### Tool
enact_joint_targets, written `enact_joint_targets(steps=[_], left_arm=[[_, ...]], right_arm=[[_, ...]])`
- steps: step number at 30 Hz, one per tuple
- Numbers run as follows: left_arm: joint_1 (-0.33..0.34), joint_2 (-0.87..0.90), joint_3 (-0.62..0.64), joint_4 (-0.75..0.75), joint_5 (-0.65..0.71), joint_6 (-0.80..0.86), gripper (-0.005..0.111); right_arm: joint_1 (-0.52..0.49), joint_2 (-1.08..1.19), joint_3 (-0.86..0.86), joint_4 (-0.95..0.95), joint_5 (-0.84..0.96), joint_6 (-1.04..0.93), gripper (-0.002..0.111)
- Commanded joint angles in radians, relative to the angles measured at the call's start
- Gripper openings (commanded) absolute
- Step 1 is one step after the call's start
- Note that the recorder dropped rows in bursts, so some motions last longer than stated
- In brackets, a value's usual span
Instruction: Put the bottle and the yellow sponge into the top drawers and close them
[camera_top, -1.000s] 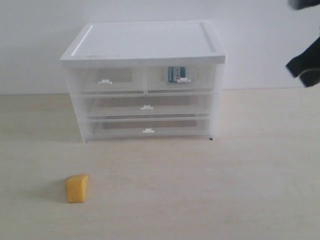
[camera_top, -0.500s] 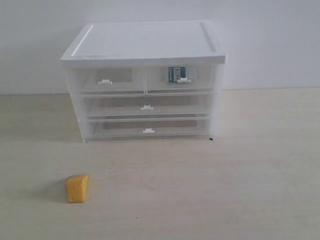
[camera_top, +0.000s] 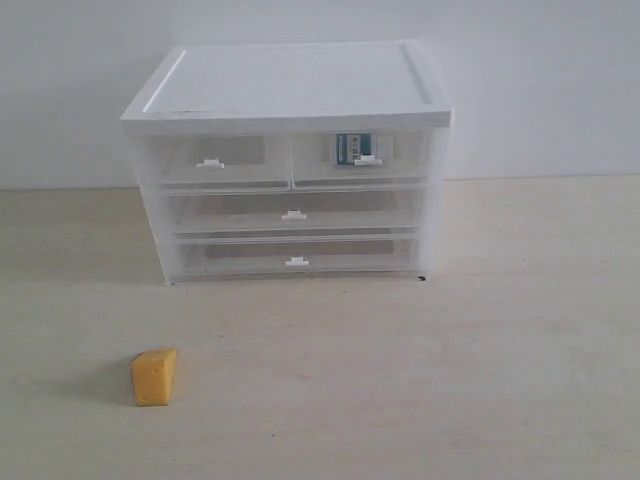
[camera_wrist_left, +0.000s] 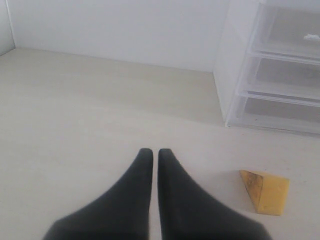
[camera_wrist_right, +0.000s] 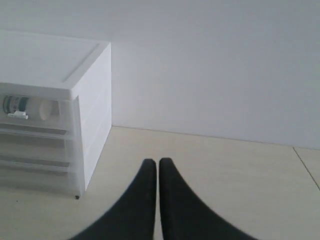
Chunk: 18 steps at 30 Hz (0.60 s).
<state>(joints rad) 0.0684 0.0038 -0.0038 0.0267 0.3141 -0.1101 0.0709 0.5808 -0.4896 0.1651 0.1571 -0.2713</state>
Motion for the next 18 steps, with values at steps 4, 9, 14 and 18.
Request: enact_joint_targets(steps=[4, 9, 14, 18], left_arm=[[0.002, -0.004, 0.004, -0.002, -0.007, -0.002, 0.004], [0.002, -0.004, 0.004, -0.002, -0.007, -0.002, 0.004], [0.002, -0.004, 0.004, -0.002, -0.007, -0.002, 0.004], [0.002, -0.004, 0.004, -0.002, -0.007, -0.002, 0.004]], right_arm=[[-0.003, -0.050, 0.038, 0.008, 0.008, 0.013, 0.000], [-0.003, -0.050, 0.038, 0.006, 0.007, -0.030, 0.000], [-0.003, -0.050, 0.038, 0.008, 0.004, -0.028, 0.000], [0.035, -0.077, 0.056, 0.003, 0.094, -0.041, 0.000]])
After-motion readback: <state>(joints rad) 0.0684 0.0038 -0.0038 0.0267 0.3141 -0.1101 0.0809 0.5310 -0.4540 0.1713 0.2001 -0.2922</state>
